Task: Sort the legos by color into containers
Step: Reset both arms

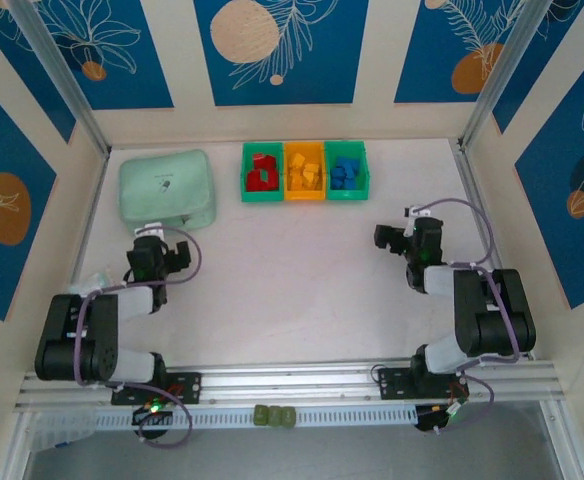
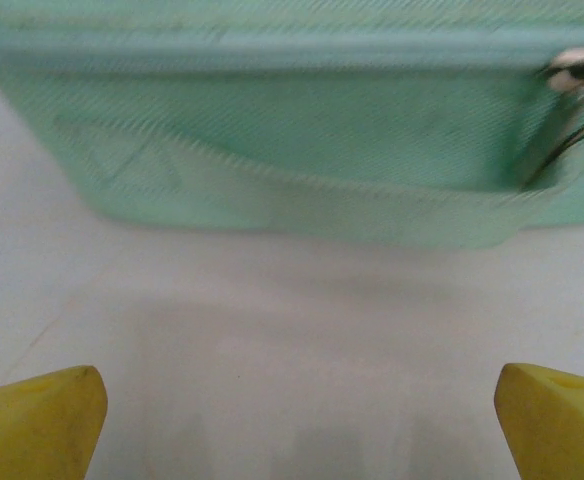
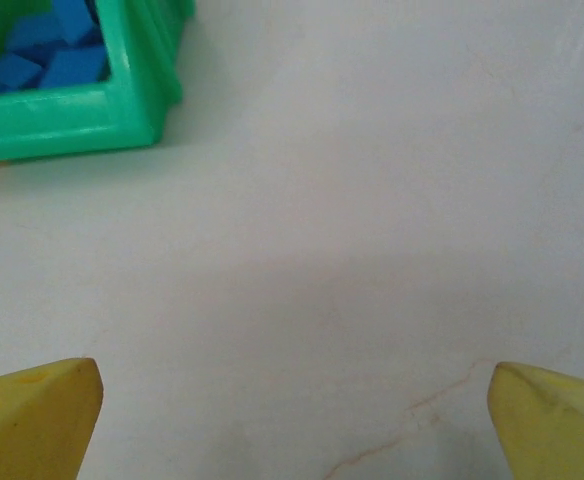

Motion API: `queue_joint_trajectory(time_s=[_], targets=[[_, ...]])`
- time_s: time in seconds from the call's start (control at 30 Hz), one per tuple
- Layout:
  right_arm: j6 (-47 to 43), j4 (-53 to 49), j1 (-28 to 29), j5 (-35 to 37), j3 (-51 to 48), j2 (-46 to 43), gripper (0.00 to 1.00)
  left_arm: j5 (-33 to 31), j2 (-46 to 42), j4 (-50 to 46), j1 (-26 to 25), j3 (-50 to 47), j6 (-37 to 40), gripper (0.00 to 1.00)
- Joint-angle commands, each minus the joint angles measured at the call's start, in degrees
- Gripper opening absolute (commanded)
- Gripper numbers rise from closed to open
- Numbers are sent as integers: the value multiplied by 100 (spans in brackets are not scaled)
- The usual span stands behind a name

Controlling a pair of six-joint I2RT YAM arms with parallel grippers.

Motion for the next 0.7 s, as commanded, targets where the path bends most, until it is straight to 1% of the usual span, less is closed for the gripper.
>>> queue_joint_trajectory(time_s=[0.0, 0.1, 0.17, 0.23, 0.4, 0.5, 0.67], targets=[[-259, 1036, -7, -833, -75, 80, 99, 873, 438, 2106, -20, -119, 521, 99], [-328, 895, 86, -678, 32, 129, 99, 872, 1002, 2794, -65, -161, 576, 99], [-352, 933, 112, -620, -5, 109, 99, 877, 803, 2205, -73, -44, 584, 99], [-341, 930, 101, -666, 11, 122, 99, 805, 916, 2508, -81, -82, 578, 99], [-344, 908, 90, -695, 12, 126, 99, 567, 888, 2295, -144, -6, 574, 99], [-351, 880, 94, -711, 52, 151, 99, 605, 897, 2287, -153, 8, 592, 99], [-348, 918, 73, -742, 12, 120, 99, 983, 889, 1959, -153, 177, 723, 99]])
